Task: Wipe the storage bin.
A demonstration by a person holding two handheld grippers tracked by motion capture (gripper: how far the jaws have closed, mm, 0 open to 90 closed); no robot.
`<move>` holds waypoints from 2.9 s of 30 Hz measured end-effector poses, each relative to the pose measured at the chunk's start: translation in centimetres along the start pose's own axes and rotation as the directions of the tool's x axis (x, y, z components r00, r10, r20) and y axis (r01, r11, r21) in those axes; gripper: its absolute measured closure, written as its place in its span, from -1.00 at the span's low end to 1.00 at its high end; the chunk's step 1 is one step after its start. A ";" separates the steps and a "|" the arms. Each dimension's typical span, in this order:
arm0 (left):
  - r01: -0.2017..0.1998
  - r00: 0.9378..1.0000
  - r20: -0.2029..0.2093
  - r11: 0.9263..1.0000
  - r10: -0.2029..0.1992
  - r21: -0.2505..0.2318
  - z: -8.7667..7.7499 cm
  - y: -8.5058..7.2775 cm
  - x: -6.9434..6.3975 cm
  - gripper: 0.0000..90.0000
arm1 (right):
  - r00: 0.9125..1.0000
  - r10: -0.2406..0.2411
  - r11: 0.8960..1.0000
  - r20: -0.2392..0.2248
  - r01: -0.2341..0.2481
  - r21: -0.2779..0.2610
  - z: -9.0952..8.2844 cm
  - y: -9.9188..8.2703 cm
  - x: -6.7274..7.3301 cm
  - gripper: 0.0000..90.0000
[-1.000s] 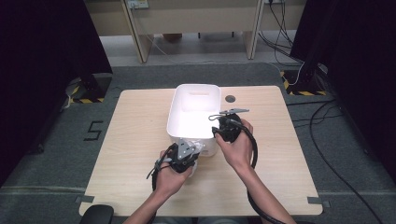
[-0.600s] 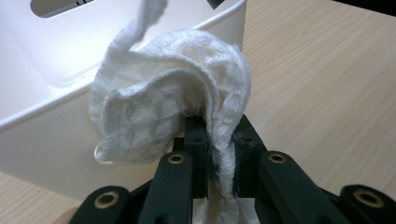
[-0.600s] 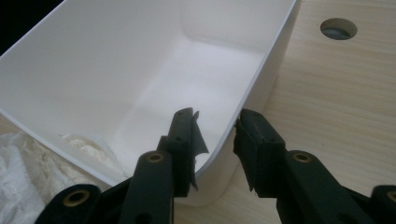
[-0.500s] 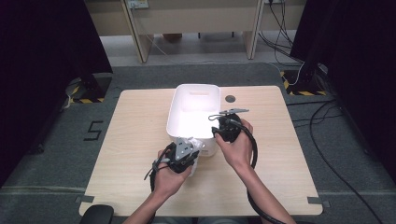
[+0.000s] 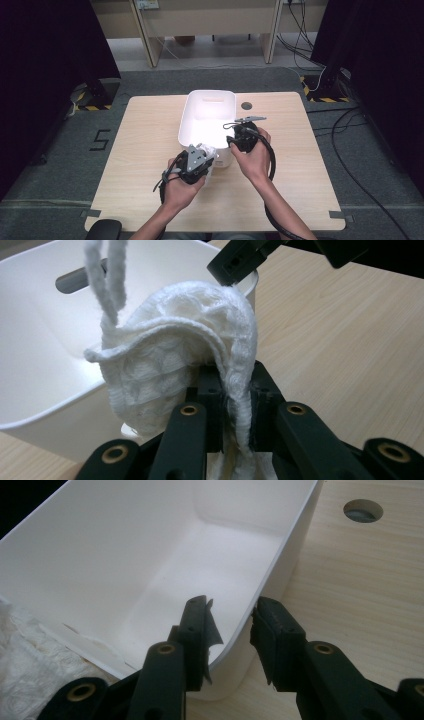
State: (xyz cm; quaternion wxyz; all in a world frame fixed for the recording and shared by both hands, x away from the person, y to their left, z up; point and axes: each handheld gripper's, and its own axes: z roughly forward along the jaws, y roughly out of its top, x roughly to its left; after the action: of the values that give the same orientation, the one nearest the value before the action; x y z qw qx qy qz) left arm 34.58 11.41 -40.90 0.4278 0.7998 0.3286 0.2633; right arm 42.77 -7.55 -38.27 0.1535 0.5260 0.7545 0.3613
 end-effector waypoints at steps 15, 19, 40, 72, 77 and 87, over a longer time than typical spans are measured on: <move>0.009 1.000 0.023 1.000 -0.010 0.020 1.2 0.1 -0.3 0.77 | 1.000 0.006 1.000 0.000 -0.006 -0.004 0.0 0.0 0.0 0.49; 0.008 1.000 0.029 1.000 -0.009 0.023 1.5 0.0 -0.5 0.77 | 1.000 0.009 1.000 0.000 -0.009 -0.004 0.0 0.0 0.0 0.48; 0.018 1.000 0.021 0.999 -0.019 0.036 2.2 -0.5 0.0 0.77 | 0.998 0.050 0.999 -0.041 -0.050 -0.006 -0.4 0.2 -0.3 0.47; 0.013 1.000 0.024 0.998 -0.015 0.068 3.7 -0.3 0.1 0.76 | 0.998 0.047 0.998 -0.030 -0.048 -0.027 0.0 0.3 -0.1 0.41; 0.015 0.999 0.028 0.997 -0.017 0.074 3.8 -0.3 0.0 0.76 | 0.998 0.047 0.998 -0.032 -0.048 -0.037 0.1 0.2 -0.1 0.41; 0.029 0.999 0.032 0.996 -0.032 0.089 4.5 -0.8 -0.3 0.76 | 0.999 0.049 0.998 -0.023 -0.050 -0.042 0.4 0.1 0.1 0.41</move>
State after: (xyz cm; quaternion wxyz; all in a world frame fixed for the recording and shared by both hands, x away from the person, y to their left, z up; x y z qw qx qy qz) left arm 37.31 9.19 -43.90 0.4015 0.8169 0.3451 0.2287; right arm 43.04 -7.34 -38.45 0.1473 0.5372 0.7349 0.3870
